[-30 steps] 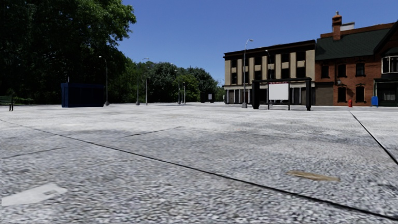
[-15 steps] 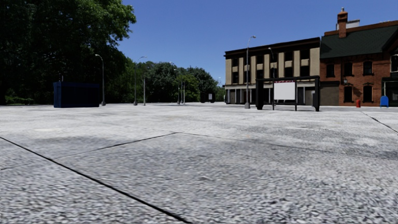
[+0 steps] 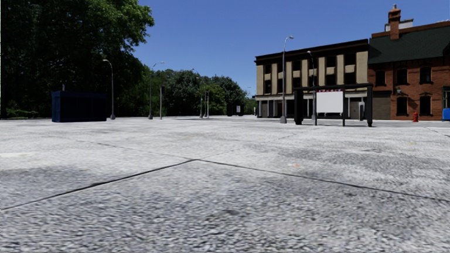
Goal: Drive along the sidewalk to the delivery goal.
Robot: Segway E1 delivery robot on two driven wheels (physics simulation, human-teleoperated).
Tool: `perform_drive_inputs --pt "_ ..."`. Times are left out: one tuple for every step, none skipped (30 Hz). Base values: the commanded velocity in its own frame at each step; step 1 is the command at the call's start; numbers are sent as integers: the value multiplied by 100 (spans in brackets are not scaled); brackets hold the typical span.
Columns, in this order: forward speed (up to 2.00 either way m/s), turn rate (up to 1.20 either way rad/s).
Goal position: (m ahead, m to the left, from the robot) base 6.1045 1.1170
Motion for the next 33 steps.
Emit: perform_drive_inputs --pt "200 26" --pt "200 28" --pt "200 28" --pt "200 28" --pt "200 28" --pt "200 28" --pt "200 28" --pt "200 28" --pt "200 28" --pt "200 28" --pt "200 28" --pt "200 28" --pt "200 28" --pt "200 28" --pt "200 28" --pt "200 28" --pt "200 28" --pt "200 28" --pt "200 28" --pt "200 28" --pt "200 28" --pt "200 28" --pt "200 28" --pt "200 28" --pt "200 28" --pt "200 28" --pt "200 28" --pt "200 28" --pt "200 28" --pt "200 28" --pt "200 28" --pt "200 28" --pt "200 28"
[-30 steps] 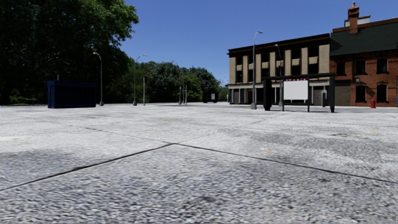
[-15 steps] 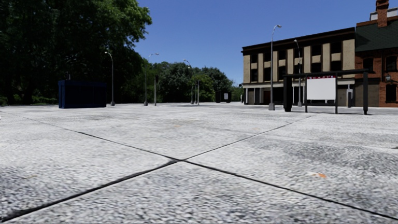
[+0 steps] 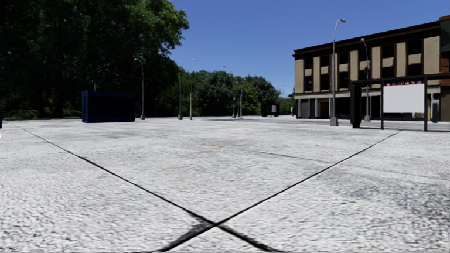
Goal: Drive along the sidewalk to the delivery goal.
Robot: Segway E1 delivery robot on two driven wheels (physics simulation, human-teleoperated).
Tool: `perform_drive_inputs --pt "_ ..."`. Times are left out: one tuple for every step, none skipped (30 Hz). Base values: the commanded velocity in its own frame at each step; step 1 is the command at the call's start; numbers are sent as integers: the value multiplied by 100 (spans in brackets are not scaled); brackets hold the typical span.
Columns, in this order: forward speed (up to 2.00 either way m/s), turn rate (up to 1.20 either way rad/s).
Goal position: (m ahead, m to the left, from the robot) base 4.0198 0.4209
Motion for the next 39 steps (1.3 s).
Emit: perform_drive_inputs --pt "200 28" --pt "200 28" --pt "200 22" --pt "200 10" --pt "200 6" --pt "200 6" --pt "200 0" --pt "200 0" --pt "200 0" --pt "200 0" --pt "200 0" --pt "200 0" --pt "200 0" --pt "200 0" --pt "200 0" --pt "200 0" --pt "200 0" --pt "200 0" --pt "200 0" --pt "200 0" --pt "200 0" --pt "200 0" --pt "200 0" --pt "200 0" --pt "200 0" --pt "200 0" --pt "200 0" --pt "200 0" --pt "200 0" --pt "200 0" --pt "200 0" --pt "200 0" --pt "200 0" --pt "200 0" --pt "200 0" --pt "200 12" --pt "200 12" --pt "200 21" --pt "200 26"
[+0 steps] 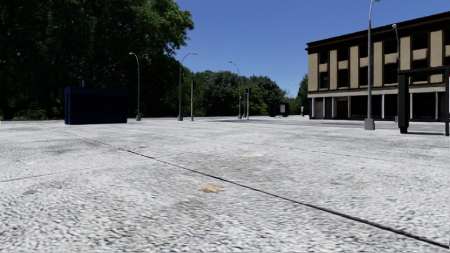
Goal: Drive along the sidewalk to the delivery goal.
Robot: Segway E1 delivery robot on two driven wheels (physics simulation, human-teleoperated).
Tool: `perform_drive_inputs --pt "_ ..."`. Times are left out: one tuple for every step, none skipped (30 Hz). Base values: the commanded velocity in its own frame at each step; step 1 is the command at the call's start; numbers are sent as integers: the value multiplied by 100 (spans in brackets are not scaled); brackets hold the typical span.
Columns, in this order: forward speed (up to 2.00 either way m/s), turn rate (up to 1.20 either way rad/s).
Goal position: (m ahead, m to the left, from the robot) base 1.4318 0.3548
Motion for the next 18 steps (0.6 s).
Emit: perform_drive_inputs --pt "199 28" --pt "199 28" --pt "177 29" --pt "156 29" --pt "140 29" --pt "140 29" --pt "131 29" --pt "128 29" --pt "126 30" --pt "125 32" --pt "125 32" --pt "125 34" --pt "125 35" --pt "125 35" --pt "125 36" --pt "125 37" --pt "125 37" --pt "125 37"
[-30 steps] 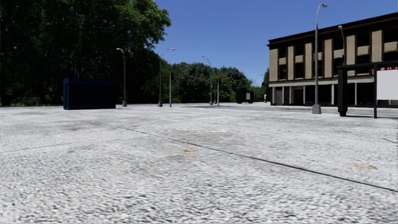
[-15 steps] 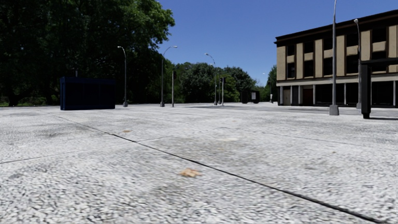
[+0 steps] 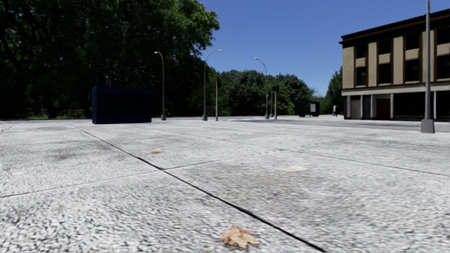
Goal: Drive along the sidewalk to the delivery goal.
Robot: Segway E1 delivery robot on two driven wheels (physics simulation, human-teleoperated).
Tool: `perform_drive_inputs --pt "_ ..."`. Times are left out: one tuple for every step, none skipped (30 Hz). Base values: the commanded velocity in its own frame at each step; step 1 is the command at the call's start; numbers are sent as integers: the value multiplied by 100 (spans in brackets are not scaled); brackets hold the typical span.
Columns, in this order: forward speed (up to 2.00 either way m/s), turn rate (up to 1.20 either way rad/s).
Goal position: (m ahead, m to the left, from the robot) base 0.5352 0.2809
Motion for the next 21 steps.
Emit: perform_drive_inputs --pt "125 37" --pt "124 37" --pt "117 37" --pt "105 37" --pt "105 37" --pt "90 34" --pt "64 20" --pt "30 12" --pt "30 12" --pt "0 9" --pt "0 0" --pt "0 0" --pt "0 0" --pt "0 0" --pt "0 0" --pt "0 0" --pt "0 0" --pt "0 0" --pt "0 0" --pt "0 0" --pt "0 0"
